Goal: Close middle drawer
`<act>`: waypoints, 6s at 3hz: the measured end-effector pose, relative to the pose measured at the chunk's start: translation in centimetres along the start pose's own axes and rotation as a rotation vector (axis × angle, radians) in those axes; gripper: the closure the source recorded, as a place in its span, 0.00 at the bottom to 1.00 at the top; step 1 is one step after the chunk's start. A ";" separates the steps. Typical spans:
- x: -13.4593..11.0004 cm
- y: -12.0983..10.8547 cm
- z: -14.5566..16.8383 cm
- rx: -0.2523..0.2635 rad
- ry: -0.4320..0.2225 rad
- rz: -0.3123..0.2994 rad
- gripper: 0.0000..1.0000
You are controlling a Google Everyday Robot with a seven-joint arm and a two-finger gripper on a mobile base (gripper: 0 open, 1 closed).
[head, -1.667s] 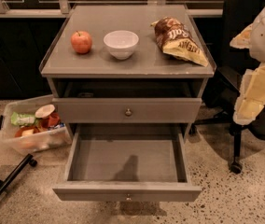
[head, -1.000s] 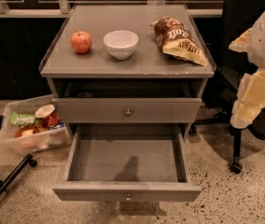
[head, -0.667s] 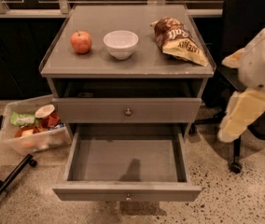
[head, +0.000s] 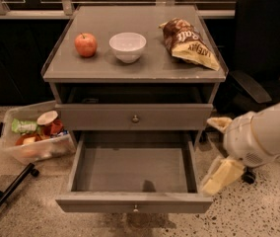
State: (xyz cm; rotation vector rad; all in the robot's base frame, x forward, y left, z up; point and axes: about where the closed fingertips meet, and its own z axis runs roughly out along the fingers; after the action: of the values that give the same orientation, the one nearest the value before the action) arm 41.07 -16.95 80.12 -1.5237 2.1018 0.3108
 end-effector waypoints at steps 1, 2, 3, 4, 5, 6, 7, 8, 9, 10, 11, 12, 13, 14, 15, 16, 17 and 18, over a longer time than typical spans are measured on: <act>0.6 0.1 5.5 0.013 -0.154 0.001 0.00; 0.2 -2.0 5.7 0.090 -0.172 -0.020 0.00; 0.3 -1.9 6.2 0.092 -0.168 -0.017 0.00; 3.3 -2.0 9.2 0.065 -0.192 0.016 0.00; 7.8 -1.5 13.4 0.038 -0.146 0.081 0.00; 11.3 -0.3 16.2 0.020 -0.116 0.155 0.00; 13.5 1.0 18.5 -0.004 -0.121 0.207 0.19; 15.2 2.1 20.7 -0.037 -0.139 0.254 0.42; 17.1 2.9 23.1 -0.065 -0.153 0.295 0.65; 19.5 3.0 25.6 -0.077 -0.157 0.336 0.89; 21.1 2.6 27.8 -0.098 -0.175 0.334 1.00; 21.6 1.6 29.7 -0.100 -0.194 0.283 1.00; 21.4 0.7 30.6 -0.095 -0.199 0.223 0.81; 21.4 0.7 31.0 -0.100 -0.197 0.199 0.58; 21.2 -0.2 31.7 -0.101 -0.186 0.133 0.35; 21.3 -1.0 32.0 -0.100 -0.167 0.101 0.11; 21.3 -0.2 31.9 -0.100 -0.167 0.101 0.00; 21.3 0.1 31.8 -0.100 -0.167 0.101 0.00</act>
Offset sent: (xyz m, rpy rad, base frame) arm 0.0059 0.0168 -0.0373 0.1043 -0.0340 0.0146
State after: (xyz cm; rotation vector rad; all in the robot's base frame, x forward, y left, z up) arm 44.81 -19.27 42.07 -1.3973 2.0605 0.5675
